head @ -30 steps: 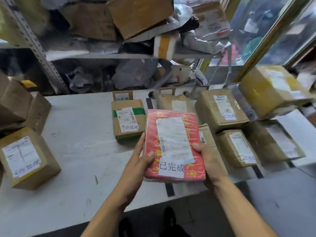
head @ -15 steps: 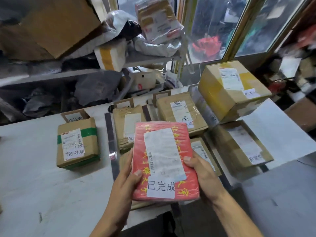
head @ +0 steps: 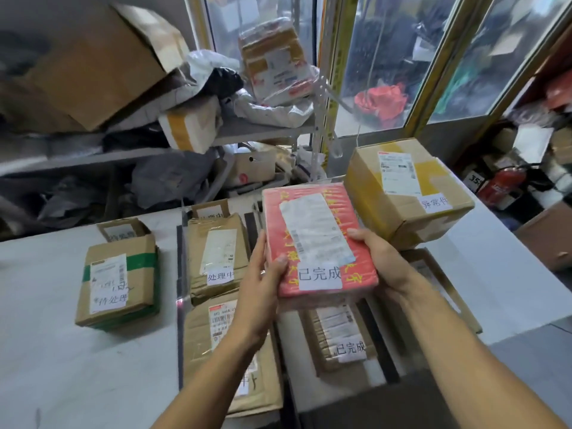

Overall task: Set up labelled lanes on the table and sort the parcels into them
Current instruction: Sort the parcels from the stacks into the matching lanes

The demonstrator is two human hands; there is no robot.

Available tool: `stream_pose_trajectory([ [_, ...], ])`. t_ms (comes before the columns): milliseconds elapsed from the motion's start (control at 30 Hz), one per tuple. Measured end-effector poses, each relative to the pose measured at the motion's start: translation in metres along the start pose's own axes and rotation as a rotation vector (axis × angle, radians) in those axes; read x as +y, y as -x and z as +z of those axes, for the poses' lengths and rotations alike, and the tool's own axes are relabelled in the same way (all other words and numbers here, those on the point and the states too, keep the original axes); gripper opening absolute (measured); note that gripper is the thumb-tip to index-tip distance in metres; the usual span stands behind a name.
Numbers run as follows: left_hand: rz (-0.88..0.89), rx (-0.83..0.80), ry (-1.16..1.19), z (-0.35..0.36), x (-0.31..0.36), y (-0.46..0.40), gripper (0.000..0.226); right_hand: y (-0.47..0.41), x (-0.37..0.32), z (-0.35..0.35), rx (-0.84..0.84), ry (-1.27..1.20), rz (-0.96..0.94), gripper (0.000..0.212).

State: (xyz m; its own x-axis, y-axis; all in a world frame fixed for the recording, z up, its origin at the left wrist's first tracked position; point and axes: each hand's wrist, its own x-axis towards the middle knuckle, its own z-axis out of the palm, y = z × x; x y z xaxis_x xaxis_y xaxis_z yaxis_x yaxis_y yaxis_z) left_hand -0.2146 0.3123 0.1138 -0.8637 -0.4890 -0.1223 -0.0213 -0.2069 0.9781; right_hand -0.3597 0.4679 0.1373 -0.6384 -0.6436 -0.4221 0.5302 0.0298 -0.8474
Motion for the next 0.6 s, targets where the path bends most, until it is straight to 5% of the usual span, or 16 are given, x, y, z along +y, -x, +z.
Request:
stream_pose_trajectory([
  [300,-0.017,0.162,-0.064,0.021,-0.016,-0.084,0.048,-0.109,-0.024,-0.027,0.031,0.125,0.053,0.049],
  [600,-0.155,0.162,-0.109,0.024,-0.033,-0.103,0.058,-0.135,-0.01,-0.048,0.083,0.158,0.126,0.046],
])
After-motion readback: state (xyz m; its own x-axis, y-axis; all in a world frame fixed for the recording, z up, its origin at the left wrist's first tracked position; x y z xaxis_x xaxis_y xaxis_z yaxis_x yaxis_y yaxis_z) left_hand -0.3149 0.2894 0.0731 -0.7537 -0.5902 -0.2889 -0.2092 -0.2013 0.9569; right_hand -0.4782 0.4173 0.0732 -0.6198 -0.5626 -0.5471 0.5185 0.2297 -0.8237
